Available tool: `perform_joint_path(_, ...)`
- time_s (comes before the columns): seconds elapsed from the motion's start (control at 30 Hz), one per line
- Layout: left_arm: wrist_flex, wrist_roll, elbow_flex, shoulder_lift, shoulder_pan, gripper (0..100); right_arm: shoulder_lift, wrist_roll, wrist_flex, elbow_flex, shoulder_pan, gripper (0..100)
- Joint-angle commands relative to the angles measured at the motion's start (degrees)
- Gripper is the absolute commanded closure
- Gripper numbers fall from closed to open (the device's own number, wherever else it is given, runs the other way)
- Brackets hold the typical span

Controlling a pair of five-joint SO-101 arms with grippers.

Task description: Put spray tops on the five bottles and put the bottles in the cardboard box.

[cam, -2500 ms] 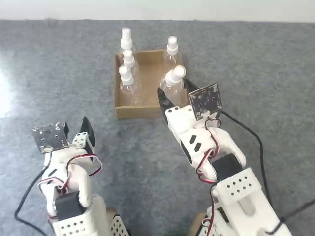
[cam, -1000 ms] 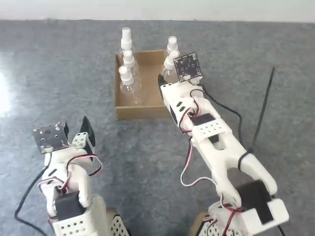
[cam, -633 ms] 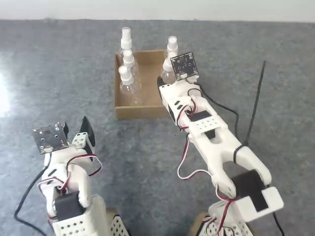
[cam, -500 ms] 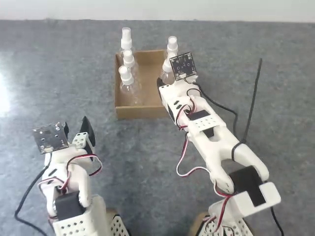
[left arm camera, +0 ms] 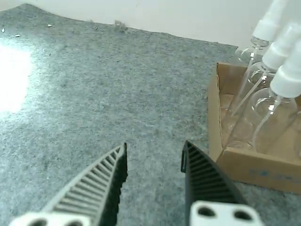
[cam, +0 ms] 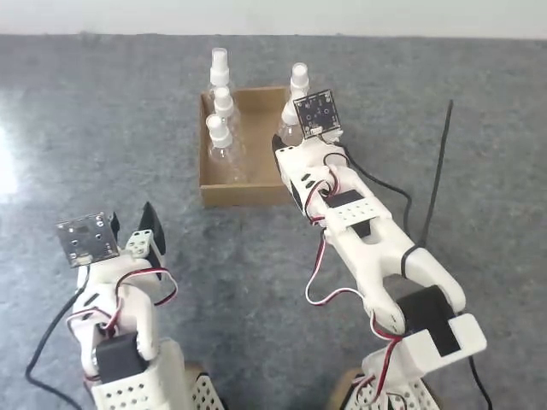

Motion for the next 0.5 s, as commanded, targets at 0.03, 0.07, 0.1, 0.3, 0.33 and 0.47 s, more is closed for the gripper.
perform_joint_path(0.03, -0.3, -0.6, -0.3, -0.9, 0.1, 82, -0.3, -0.1, -0.8, -3.3, 0.9, 89.7)
perform_joint_path(0.07, -0.3, -0.6, -0.3, -0.9, 0.1, 82, -0.3, -0.2, -0.6, -3.3, 1.2, 88.1)
perform_joint_path(0.1, -0.3, -0.6, -0.3, -0.9, 0.1, 82, -0.3, -0.3, 0.4, -3.4, 1.4, 86.2)
perform_joint_path(0.3, -1.6, -0.6, 0.5, -0.9, 0.1, 82, -0.4, -0.3, 2.7, -3.7, 1.7, 79.8)
perform_joint_path(0.33, -1.8, -0.6, 0.8, -0.9, 0.1, 82, -0.4, -0.3, 2.7, -3.7, 1.7, 79.7)
perform_joint_path(0.47, -1.8, -0.6, 0.9, -0.9, 0.1, 82, -0.4, -0.3, 2.7, -3.5, 1.4, 79.6)
